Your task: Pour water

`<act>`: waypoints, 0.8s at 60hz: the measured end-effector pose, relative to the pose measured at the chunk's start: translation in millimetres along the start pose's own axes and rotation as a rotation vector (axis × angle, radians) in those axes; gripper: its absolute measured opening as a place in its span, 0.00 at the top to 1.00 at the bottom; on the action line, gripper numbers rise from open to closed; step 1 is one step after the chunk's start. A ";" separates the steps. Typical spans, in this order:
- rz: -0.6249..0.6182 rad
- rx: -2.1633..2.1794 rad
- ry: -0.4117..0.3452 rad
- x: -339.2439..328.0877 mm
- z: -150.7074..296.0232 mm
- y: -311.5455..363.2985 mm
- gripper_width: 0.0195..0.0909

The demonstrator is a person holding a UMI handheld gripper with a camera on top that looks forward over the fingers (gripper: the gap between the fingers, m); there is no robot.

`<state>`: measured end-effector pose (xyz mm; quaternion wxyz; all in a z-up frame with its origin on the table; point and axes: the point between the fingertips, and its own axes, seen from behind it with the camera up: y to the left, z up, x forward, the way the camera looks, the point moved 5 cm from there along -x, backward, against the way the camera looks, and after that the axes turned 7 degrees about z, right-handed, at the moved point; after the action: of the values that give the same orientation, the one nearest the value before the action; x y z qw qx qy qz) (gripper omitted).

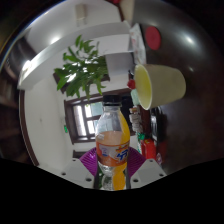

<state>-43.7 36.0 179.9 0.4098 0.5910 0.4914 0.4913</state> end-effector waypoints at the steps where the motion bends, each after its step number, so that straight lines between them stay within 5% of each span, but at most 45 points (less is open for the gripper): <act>1: 0.002 0.029 -0.004 2.7 1.1 -1.2 0.77; 16: 0.062 0.400 -0.111 9.9 18.6 -8.6 0.77; 27: 0.061 0.363 -0.104 1.4 20.5 -4.5 0.77; 48: -0.041 -0.579 0.118 21.6 15.7 61.8 0.75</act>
<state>-16.5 46.0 240.7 0.5421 0.4099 0.3653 0.6361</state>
